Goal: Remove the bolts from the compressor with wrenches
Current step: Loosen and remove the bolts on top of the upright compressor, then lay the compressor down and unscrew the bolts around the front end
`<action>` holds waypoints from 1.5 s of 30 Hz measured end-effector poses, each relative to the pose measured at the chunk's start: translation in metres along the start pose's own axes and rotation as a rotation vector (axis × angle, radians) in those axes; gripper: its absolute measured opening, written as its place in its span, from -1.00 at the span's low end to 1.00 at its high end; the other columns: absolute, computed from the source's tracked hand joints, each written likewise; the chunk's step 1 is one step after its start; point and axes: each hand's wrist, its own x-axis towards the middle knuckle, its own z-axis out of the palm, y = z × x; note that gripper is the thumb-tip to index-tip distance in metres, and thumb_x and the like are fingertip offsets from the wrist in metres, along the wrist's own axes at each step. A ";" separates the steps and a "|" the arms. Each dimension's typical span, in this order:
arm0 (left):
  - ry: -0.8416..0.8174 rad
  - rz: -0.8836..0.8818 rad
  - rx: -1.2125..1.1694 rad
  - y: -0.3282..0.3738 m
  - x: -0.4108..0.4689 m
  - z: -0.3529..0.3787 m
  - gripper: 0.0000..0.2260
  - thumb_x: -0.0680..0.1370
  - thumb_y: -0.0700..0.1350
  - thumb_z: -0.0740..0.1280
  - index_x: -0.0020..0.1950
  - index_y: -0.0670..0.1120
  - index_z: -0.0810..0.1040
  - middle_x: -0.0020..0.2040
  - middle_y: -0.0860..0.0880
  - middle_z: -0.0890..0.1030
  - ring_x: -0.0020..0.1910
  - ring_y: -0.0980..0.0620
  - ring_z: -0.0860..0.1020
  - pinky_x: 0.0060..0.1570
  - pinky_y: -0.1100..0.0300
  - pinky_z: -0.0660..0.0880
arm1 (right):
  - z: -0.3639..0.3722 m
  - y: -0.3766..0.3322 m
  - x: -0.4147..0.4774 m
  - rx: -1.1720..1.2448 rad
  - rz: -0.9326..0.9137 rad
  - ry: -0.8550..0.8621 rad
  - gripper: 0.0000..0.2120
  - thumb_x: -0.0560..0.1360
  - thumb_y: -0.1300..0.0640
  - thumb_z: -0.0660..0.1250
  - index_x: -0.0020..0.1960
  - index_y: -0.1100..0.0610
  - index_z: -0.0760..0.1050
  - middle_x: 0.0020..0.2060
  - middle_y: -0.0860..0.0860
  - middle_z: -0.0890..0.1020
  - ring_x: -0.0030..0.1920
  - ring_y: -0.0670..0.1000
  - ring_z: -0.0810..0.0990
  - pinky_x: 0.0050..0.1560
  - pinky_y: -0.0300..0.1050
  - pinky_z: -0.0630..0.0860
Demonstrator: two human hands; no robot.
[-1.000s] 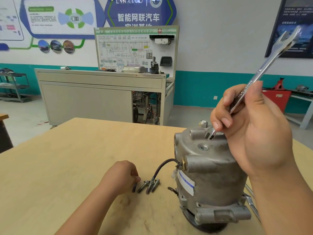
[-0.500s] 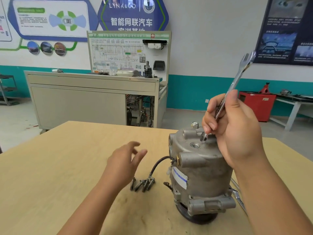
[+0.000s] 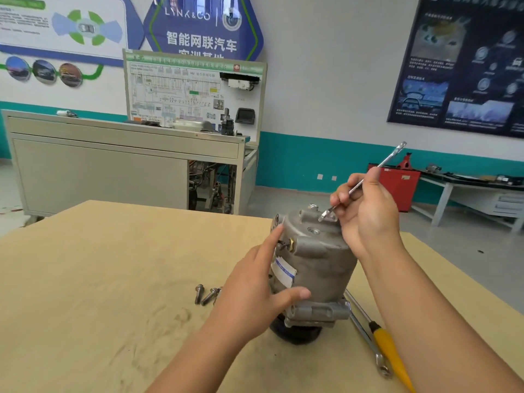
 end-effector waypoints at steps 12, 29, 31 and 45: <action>0.016 0.066 0.222 0.011 0.018 -0.013 -0.27 0.39 0.24 0.39 0.46 0.31 0.09 0.40 0.24 0.32 0.33 0.11 0.34 0.24 0.22 0.31 | -0.020 -0.013 -0.017 0.070 -0.013 0.030 -0.66 0.64 0.01 0.01 -0.19 0.15 0.37 -0.53 0.00 0.50 -0.49 -0.03 0.53 -0.58 -0.32 0.29; 0.175 -0.315 -0.389 -0.016 -0.006 0.008 0.10 0.15 0.27 0.43 0.49 0.27 -0.22 0.34 0.19 0.35 0.27 0.22 0.39 0.17 0.17 0.37 | -0.127 0.079 -0.067 -1.487 0.425 -0.227 -0.83 0.46 0.29 0.12 -0.09 0.23 0.49 -0.24 0.09 0.56 -0.28 0.07 0.50 -0.47 -0.23 0.24; 0.069 -0.447 -0.533 -0.025 -0.008 0.012 0.10 0.15 0.27 0.46 0.53 0.15 -0.11 0.36 0.15 0.36 0.32 0.14 0.38 0.19 0.15 0.35 | -0.127 0.084 -0.070 -1.613 0.414 -0.278 -0.77 0.45 0.28 0.11 0.02 0.22 0.48 -0.07 0.12 0.60 -0.09 0.12 0.56 -0.31 -0.16 0.34; -0.227 -0.173 -0.243 -0.044 -0.011 0.023 0.14 0.15 0.33 0.50 0.51 0.20 -0.16 0.48 0.34 0.06 0.42 0.38 0.12 0.40 0.27 0.22 | -0.120 0.063 -0.071 -1.090 0.332 -0.551 -0.21 0.07 0.00 0.52 0.17 -0.24 0.19 0.08 -0.32 0.44 0.03 -0.50 0.41 -0.10 -0.57 0.35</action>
